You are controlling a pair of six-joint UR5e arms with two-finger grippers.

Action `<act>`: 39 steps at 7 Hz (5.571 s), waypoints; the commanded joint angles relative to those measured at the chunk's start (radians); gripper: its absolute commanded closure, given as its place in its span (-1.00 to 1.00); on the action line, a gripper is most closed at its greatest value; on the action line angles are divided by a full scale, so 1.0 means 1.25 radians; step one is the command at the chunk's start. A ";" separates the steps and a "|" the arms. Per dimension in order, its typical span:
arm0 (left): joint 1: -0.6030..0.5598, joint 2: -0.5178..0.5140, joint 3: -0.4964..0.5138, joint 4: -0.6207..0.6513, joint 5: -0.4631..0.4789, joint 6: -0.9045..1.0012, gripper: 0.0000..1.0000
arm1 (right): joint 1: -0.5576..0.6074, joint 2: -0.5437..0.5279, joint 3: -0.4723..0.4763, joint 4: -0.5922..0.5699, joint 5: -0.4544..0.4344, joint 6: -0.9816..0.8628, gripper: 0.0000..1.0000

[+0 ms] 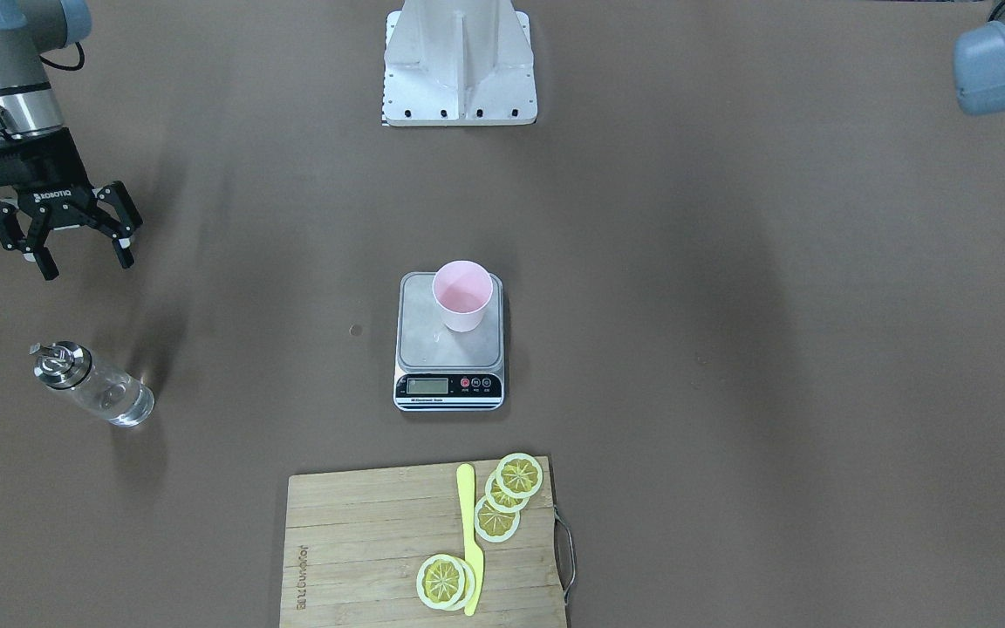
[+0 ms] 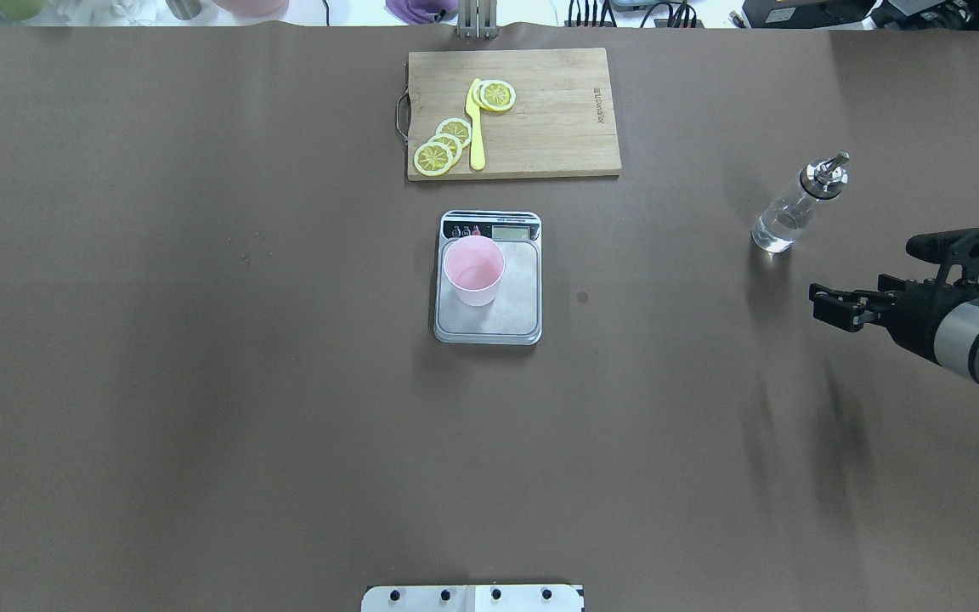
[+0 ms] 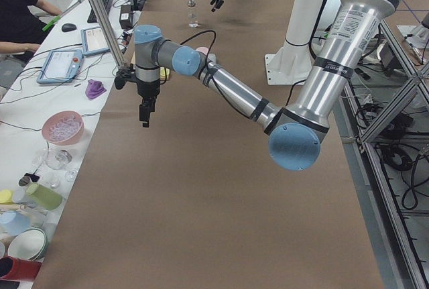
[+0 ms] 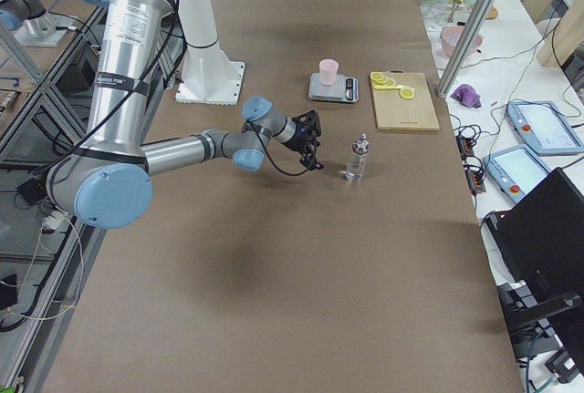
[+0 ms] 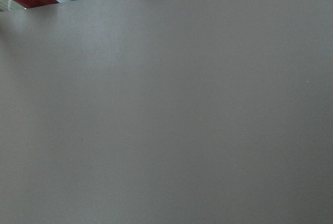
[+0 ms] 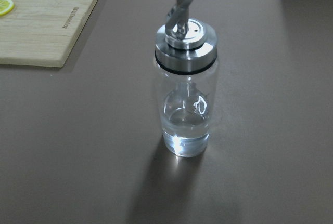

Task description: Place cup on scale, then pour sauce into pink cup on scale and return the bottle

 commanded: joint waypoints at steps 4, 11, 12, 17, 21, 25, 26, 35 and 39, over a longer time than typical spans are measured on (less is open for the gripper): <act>0.001 0.002 0.001 0.000 -0.001 0.000 -0.96 | 0.480 0.163 0.053 -0.351 0.563 -0.210 -0.99; 0.021 0.016 -0.007 0.004 -0.012 0.012 -0.96 | 0.665 0.340 -0.296 -0.596 0.807 -0.556 -1.00; 0.019 0.032 -0.009 0.001 -0.012 0.012 -0.96 | 0.672 0.345 -0.325 -0.589 0.805 -0.557 -1.00; -0.167 0.188 0.032 0.012 -0.155 0.319 -0.96 | 0.643 0.322 -0.338 -0.777 0.759 -0.740 -1.00; -0.167 0.209 0.092 0.000 -0.157 0.340 -0.96 | 0.709 0.281 -0.338 -0.774 0.753 -0.767 -1.00; -0.167 0.202 0.085 0.004 -0.212 0.339 -0.96 | 0.712 0.268 -0.344 -0.773 0.754 -0.788 -1.00; -0.167 0.200 0.085 0.004 -0.212 0.339 -0.96 | 0.712 0.270 -0.343 -0.773 0.755 -0.788 -1.00; -0.227 0.268 0.076 0.005 -0.212 0.351 -0.96 | 0.712 0.291 -0.339 -0.776 0.775 -0.777 -1.00; -0.227 0.269 0.077 0.002 -0.212 0.351 -0.96 | 0.710 0.323 -0.355 -0.784 0.777 -0.778 -1.00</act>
